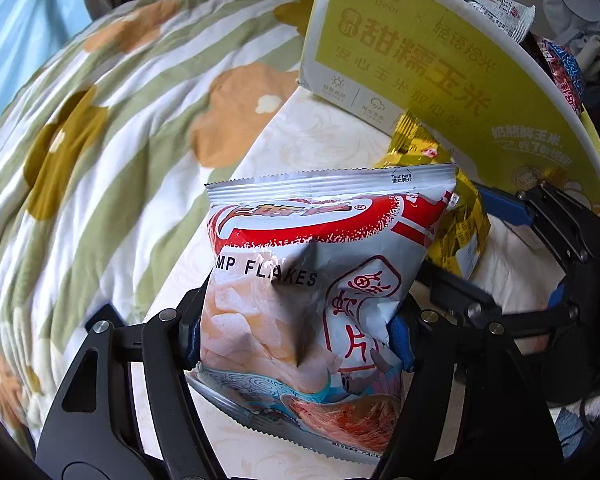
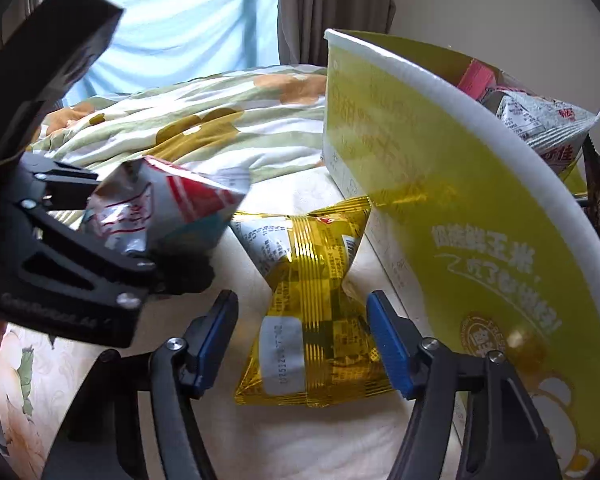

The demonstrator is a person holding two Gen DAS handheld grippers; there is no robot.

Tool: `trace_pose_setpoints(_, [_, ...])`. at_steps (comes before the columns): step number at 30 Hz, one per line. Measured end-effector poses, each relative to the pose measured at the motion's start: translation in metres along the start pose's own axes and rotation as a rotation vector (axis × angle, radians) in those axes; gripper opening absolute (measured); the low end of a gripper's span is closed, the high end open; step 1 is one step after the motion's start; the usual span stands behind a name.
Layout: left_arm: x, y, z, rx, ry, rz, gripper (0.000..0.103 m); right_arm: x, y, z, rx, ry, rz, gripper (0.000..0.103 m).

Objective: Organize snacks
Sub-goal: 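Grasp the white-red shrimp flakes bag with the left tool while the right tool grasps the gold-yellow bag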

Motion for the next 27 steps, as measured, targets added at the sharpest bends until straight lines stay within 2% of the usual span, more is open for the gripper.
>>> trace_pose_setpoints(5, [0.004, 0.007, 0.018, -0.014, 0.037, -0.025, 0.066, 0.000, -0.008, 0.001, -0.035, 0.005, -0.009, 0.058])
trace_pose_setpoints(8, [0.009, 0.011, 0.029, -0.018, 0.065, -0.055, 0.066, 0.003, -0.011, 0.001, -0.051, -0.002, -0.020, 0.052])
trace_pose_setpoints(11, [0.011, 0.015, 0.042, -0.018, 0.128, -0.072, 0.065, 0.003, -0.010, 0.002, -0.061, 0.014, -0.020, 0.043])
trace_pose_setpoints(16, [0.013, 0.023, 0.063, -0.004, 0.234, -0.110, 0.063, 0.002, -0.003, 0.006, -0.071, 0.035, -0.040, 0.041])
trace_pose_setpoints(19, [0.016, 0.033, 0.076, 0.006, 0.283, -0.159, 0.061, 0.002, 0.011, 0.010, -0.061, 0.035, -0.051, 0.039])
trace_pose_setpoints(22, [0.022, 0.052, 0.079, 0.039, 0.327, -0.175, 0.061, -0.003, 0.026, 0.008, -0.048, 0.040, -0.077, 0.038])
trace_pose_setpoints(27, [0.036, 0.101, 0.076, 0.093, 0.391, -0.239, 0.061, -0.010, 0.068, -0.002, -0.020, 0.056, -0.152, 0.037])
Point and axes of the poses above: each gripper's, at about its wrist camera, not at the fingertips, and y roughly against the way its jaws point, x to its right, z to its underside, the point moved 7 cm from there along -y, roughly the way its jaws point, and after that the axes turned 13 degrees about -y, right-handed, at the moved point
